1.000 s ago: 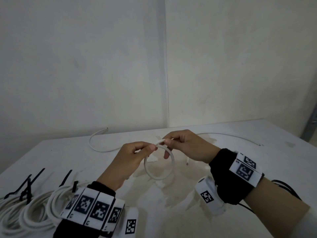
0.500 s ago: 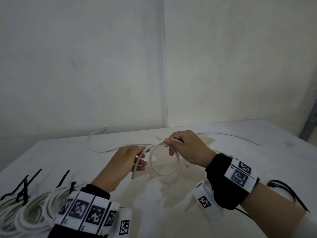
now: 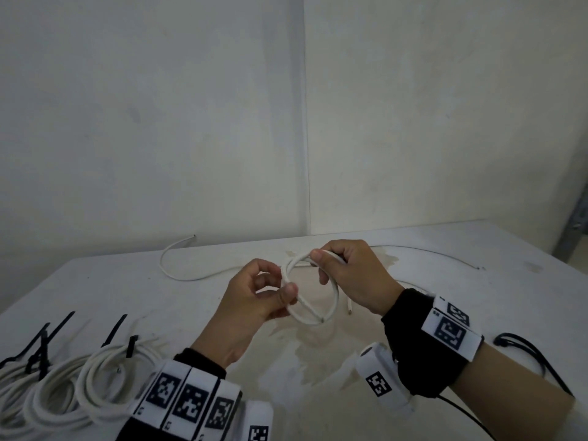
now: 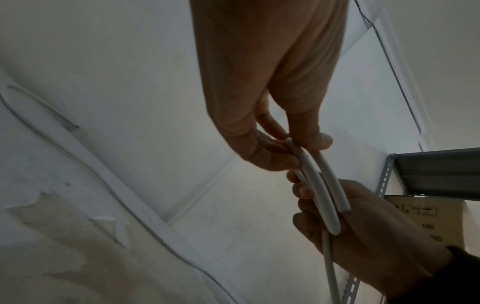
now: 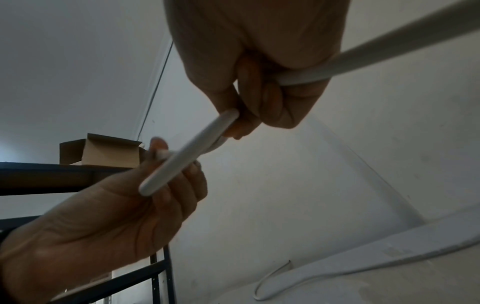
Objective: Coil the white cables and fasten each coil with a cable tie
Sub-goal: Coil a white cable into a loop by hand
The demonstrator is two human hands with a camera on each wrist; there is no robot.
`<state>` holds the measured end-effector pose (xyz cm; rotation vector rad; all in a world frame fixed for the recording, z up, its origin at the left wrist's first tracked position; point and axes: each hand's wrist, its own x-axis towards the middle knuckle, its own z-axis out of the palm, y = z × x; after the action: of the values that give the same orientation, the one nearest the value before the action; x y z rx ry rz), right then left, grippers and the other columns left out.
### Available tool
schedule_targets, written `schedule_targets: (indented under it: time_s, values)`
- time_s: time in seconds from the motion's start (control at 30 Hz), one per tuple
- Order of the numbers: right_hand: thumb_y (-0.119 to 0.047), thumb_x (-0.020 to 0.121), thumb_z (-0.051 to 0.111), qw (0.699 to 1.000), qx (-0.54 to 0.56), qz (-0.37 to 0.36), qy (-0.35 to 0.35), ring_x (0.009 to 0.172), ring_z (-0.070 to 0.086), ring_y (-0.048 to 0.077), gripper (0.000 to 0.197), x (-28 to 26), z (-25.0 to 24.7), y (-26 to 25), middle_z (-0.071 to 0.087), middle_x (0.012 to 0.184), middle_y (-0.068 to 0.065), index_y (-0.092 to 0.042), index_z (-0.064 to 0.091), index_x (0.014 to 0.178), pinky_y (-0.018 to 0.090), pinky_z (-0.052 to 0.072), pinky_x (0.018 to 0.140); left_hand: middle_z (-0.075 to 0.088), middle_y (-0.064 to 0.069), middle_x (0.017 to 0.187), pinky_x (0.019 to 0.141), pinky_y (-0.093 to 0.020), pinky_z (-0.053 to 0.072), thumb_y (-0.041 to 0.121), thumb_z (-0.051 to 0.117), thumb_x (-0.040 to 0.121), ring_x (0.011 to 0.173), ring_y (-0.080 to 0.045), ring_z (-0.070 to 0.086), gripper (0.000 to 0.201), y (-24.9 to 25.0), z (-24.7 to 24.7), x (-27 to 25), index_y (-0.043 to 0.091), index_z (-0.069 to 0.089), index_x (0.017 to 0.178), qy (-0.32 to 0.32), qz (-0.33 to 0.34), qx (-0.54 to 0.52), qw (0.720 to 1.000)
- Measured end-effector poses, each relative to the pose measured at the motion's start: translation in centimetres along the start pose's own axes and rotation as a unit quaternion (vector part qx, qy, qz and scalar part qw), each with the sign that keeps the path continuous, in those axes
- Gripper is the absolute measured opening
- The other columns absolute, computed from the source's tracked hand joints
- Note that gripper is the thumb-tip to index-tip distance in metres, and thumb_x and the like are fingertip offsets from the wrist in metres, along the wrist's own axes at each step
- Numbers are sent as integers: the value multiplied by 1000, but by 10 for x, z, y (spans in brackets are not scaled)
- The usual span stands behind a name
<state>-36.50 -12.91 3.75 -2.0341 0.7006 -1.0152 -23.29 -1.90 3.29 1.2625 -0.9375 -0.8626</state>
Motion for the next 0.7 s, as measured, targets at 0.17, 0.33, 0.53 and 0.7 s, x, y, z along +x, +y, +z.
schedule_targets:
  time_s: [0.17,0.33,0.53,0.7]
  values:
    - [-18,91,56,1000,14,-5,-11,46,48,1,36,-9,1,0,57,52,-6,-13,60,55,10,36,53,62,-8,71,58,-23,54,11,69,80,55,-11,59,5,-6,0,7,10,64,83,56,56,201,976]
    - [-16,92,55,999,47,2,-25,41,49,-3,31,-11,6,-7,58,54,0,3,65,70,7,36,50,49,7,68,56,-20,37,17,64,83,61,-9,48,14,-14,0,7,19,52,76,148,203,401,881]
    - [-16,92,54,996,85,35,-13,39,48,-2,31,-10,3,-8,58,55,3,6,65,74,8,37,47,60,5,59,64,-21,46,14,54,91,62,-10,61,8,-3,-4,5,11,52,83,3,42,141,989]
    - [-16,93,53,995,81,51,5,40,48,-2,32,-10,4,-1,60,58,3,6,66,73,8,37,47,48,7,53,55,-18,37,21,39,98,50,-6,43,33,0,-12,4,9,63,78,-46,-11,115,992]
